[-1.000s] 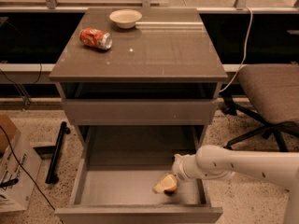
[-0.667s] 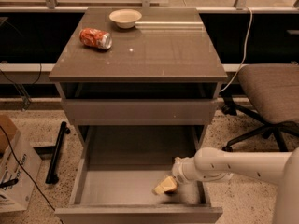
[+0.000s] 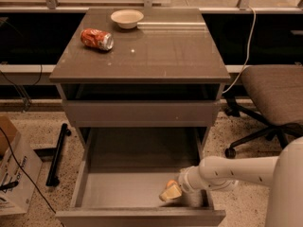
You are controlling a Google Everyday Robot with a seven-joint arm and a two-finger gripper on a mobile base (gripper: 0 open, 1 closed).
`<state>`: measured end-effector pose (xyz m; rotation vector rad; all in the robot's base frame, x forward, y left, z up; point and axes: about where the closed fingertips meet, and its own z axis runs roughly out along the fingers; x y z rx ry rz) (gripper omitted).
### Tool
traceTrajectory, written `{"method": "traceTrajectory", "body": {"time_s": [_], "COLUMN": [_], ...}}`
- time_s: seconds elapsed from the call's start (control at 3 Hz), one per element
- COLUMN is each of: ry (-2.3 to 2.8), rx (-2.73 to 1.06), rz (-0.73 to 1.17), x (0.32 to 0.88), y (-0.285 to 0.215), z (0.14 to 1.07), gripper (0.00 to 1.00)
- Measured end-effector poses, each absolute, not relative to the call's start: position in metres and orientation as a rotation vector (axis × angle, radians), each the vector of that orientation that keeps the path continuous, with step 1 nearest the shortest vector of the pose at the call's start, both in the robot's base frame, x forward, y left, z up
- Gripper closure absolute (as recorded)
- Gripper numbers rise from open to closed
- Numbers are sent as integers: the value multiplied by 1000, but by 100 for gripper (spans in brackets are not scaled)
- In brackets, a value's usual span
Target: Pick orange from middle drawer and place on counter
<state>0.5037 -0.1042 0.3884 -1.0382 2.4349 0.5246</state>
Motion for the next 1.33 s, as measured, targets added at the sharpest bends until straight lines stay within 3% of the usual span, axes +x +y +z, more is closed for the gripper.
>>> {"method": "traceTrajectory", "body": {"time_s": [1.0,1.33], "ry": [2454,2301], "rx": [-993,-1048], "rz": [526,567], "x": [497,519], "y": [-109,-102], "z": [395,449], "gripper": [95,100]}}
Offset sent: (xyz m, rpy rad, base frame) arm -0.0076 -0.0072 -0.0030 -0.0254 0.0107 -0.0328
